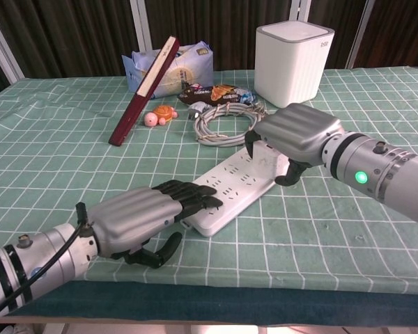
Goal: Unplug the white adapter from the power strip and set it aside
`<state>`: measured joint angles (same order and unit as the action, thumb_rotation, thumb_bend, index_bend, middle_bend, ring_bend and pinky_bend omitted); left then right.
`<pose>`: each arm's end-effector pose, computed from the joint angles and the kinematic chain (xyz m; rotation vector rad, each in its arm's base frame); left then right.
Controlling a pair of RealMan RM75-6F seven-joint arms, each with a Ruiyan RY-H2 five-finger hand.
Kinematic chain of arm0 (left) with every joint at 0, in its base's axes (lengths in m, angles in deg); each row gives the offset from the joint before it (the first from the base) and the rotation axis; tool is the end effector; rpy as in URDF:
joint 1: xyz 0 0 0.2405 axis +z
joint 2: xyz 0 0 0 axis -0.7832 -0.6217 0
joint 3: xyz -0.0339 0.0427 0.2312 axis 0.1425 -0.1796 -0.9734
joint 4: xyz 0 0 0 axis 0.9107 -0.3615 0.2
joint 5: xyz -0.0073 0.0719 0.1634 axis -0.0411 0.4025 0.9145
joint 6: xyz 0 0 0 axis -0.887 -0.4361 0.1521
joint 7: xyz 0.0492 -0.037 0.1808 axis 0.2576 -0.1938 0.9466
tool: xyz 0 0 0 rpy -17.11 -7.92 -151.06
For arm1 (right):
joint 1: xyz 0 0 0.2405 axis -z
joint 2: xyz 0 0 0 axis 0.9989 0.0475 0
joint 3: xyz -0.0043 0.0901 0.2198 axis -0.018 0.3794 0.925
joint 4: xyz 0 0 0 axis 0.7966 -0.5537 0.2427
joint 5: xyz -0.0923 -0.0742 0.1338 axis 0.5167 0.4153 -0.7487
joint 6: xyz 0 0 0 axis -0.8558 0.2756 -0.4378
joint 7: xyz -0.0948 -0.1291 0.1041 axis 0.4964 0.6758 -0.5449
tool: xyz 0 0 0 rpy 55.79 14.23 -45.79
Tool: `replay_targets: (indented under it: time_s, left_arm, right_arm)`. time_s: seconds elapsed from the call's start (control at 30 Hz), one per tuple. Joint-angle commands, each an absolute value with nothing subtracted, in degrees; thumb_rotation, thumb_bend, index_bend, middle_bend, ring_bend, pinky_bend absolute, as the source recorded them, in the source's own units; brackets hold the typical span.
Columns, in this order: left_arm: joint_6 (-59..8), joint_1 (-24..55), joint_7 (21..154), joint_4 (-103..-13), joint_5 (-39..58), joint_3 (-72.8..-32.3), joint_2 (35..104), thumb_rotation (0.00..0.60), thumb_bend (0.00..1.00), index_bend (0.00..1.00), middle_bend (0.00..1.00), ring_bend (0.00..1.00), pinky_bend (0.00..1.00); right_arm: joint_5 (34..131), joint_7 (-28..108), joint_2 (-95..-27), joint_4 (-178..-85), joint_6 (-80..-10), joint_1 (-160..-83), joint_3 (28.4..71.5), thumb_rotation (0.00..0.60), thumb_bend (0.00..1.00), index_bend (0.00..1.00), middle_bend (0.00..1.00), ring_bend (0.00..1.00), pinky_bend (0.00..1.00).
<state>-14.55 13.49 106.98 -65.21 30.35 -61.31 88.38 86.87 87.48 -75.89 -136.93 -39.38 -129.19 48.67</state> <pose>-0.1022 0.2699 -0.1014 -2.2553 -0.8332 -0.9340 -0.1056 -0.3488 -0.0435 1.9816 -0.4864 0.7240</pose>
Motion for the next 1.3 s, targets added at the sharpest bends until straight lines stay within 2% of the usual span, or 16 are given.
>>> replay_targets:
  time_s: [0.03,0.3,0.53,1.0,1.3]
  left_arm:
    - [-14.49,13.52,107.02,-65.04,30.28,-61.36,88.51,0.587,0.73,0.0,0.0,0.0,0.03]
    - [-14.47,13.54,107.31,-64.7,30.45,-61.55,89.11,0.586,0.73,0.0,0.0,0.0,0.03]
    - [-14.47,13.64,107.58,-64.67,30.28,-61.56,89.23,0.589,0.73,0.0,0.0,0.0,0.03]
    - [-14.12,13.58,107.97,-64.45,29.84,-61.4,89.47,0.589,0.73,0.0,0.0,0.0,0.03]
    - [-15.08,13.55,107.95,-65.53,30.57,-61.11,89.0,0.589,0.74,0.0,0.0,0.0,0.03]
  right_arm:
    - [86.83,86.91,-75.52,-137.19,-39.54,-129.05,48.38,0.6,0.52,0.77,0.55,0.45,0.51]
    - [78.81,90.48,-74.3,-141.1,-37.48,-129.98,49.72,0.6,0.52,0.77,0.55,0.45,0.51]
    - [76.44,92.14,-73.11,-143.83,-38.6,-130.79,49.54,0.6,0.52,0.77,0.55,0.45,0.51]
    - [86.46,82.54,-72.99,-140.02,-42.21,-128.76,45.72,0.6,0.52,0.78,0.55,0.45,0.51]
    - [89.84,79.06,-70.94,-141.35,-43.73,-127.78,45.57,0.6,0.53,0.78,0.55,0.45,0.51]
